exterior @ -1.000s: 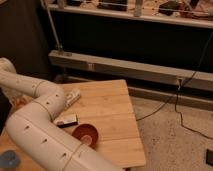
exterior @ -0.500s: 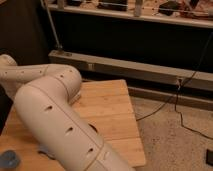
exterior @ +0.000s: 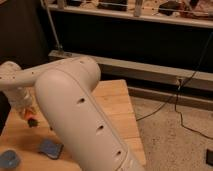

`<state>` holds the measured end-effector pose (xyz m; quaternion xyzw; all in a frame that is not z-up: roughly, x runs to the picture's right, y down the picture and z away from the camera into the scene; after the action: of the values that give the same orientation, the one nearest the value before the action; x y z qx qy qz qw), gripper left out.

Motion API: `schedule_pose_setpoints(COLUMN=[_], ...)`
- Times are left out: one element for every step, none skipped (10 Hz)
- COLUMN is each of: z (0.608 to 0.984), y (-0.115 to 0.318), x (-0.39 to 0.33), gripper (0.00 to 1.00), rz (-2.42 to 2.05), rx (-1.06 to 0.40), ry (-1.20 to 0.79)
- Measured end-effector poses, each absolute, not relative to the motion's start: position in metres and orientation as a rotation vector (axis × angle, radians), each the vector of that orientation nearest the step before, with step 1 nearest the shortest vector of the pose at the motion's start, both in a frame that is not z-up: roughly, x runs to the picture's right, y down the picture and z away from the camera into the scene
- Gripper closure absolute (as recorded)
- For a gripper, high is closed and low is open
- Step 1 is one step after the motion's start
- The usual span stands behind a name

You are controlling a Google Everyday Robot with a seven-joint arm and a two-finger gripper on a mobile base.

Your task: Place the pepper in the ceramic cup

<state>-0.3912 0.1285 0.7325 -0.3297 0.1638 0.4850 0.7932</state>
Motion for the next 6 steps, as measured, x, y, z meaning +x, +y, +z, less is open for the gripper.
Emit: schedule_pose_setpoints(z=[0.726, 0.72, 0.715, 0.711, 0.708, 0.706], y=[0.134, 0.143, 0.152, 0.16, 0.171, 0.178], x=[-0.388, -0.383, -0.379, -0.376, -0.374, -0.375], gripper=[1.0, 1.0, 1.0, 1.0, 1.0, 1.0], rz=[1.023, 0.997, 0.968, 0.941, 0.907, 0.878], rx=[-0.719, -0.729, -0.736, -0.738, -0.74, -0.739], ry=[0.342, 0.339, 0.338, 0.336, 0.333, 0.322])
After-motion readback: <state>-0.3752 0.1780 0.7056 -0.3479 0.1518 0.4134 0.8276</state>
